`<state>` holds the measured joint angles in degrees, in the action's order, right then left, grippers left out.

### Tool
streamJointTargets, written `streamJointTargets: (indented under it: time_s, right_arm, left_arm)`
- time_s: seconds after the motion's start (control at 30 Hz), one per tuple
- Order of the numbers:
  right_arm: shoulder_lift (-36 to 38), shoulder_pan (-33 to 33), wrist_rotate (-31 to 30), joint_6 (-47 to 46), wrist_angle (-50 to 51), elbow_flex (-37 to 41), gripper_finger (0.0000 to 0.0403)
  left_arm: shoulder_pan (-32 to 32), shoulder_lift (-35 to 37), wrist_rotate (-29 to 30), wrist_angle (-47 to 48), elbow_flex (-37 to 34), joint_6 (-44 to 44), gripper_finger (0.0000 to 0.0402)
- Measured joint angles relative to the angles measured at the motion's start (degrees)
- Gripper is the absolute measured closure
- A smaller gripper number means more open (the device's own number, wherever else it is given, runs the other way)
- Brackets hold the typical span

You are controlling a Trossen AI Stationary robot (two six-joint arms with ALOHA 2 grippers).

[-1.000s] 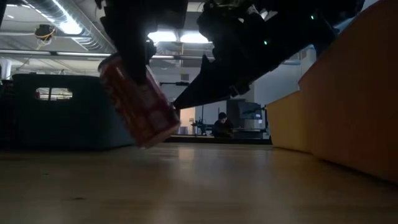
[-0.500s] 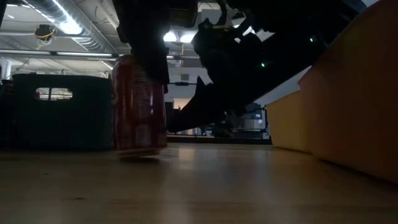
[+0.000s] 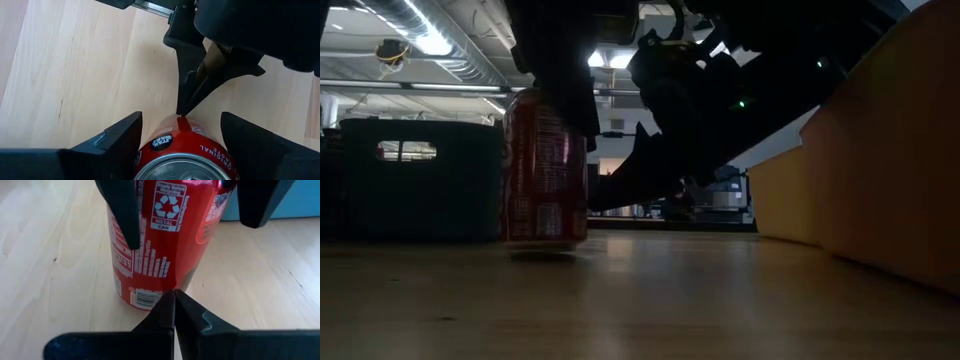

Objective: Sort soda cans
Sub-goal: Put the top red soda can into the orange bin

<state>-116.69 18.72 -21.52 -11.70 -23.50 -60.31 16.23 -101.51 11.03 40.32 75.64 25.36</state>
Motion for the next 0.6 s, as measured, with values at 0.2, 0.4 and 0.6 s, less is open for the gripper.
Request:
streamJointTargets:
  time_s: [0.2,0.4,0.6]
  right_arm:
    - [0.0,0.0,0.0,0.0,0.2,0.0,0.0398]
    - [0.1,0.0,-0.1,0.0,0.0,0.0,0.0398]
    - [0.1,0.0,-0.1,0.0,-0.1,0.0,0.0398]
  left_arm:
    - [0.0,-0.2,0.7,-1.7,-0.2,1.0,0.0134]
    - [0.1,-0.3,1.8,-2.3,-0.2,0.4,0.0126]
    - [0.0,-0.3,3.2,-3.6,-0.2,-0.1,0.0125]
